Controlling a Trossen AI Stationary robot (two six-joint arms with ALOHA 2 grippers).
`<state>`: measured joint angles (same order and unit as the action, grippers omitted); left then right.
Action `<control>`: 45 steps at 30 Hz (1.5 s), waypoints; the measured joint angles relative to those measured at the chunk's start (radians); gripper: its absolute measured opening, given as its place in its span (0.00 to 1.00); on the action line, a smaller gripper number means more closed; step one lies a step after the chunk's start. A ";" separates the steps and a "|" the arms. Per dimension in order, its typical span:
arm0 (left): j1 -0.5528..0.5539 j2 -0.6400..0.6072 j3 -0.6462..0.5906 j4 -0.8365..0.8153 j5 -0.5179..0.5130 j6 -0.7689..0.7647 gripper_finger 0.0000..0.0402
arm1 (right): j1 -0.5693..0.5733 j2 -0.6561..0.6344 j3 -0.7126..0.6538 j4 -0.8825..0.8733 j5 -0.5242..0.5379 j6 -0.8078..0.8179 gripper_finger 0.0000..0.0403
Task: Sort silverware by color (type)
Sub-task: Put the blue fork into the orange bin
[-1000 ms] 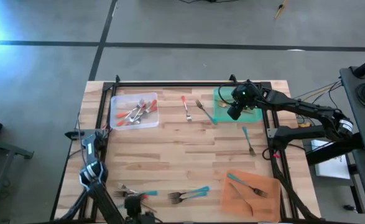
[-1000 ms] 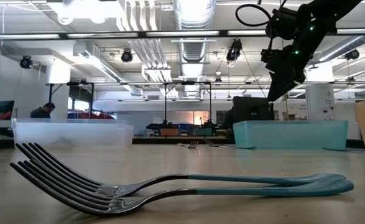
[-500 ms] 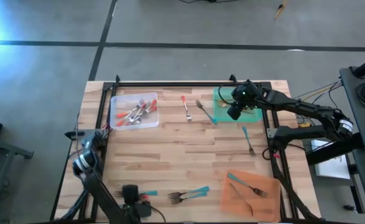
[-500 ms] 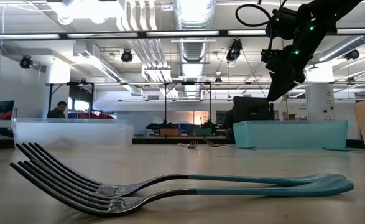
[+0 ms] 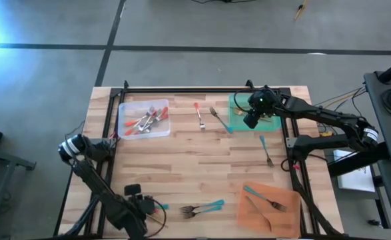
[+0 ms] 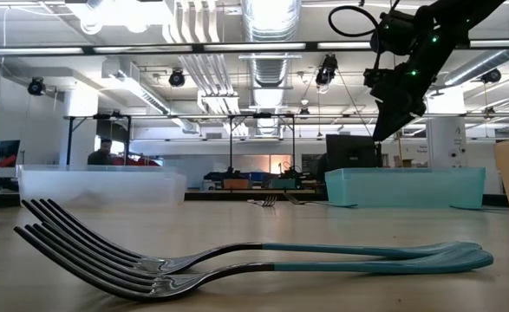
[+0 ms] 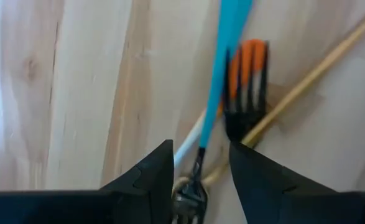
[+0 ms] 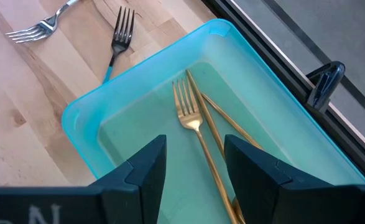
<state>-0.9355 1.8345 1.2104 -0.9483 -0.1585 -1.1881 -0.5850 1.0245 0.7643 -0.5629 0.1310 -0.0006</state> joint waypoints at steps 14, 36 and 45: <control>0.009 0.001 -0.075 0.091 0.000 -0.021 0.32 | 0.000 0.000 0.000 0.000 0.000 0.000 0.38; 0.018 0.001 -0.093 0.137 -0.001 -0.056 0.15 | 0.000 0.000 0.000 0.000 0.000 0.000 0.38; 0.022 0.026 -0.098 0.145 -0.009 -0.052 0.15 | 0.000 0.000 0.000 0.000 0.000 0.000 0.38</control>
<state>-0.9134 1.8607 1.1122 -0.8035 -0.1671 -1.2400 -0.5850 1.0245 0.7643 -0.5625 0.1310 -0.0006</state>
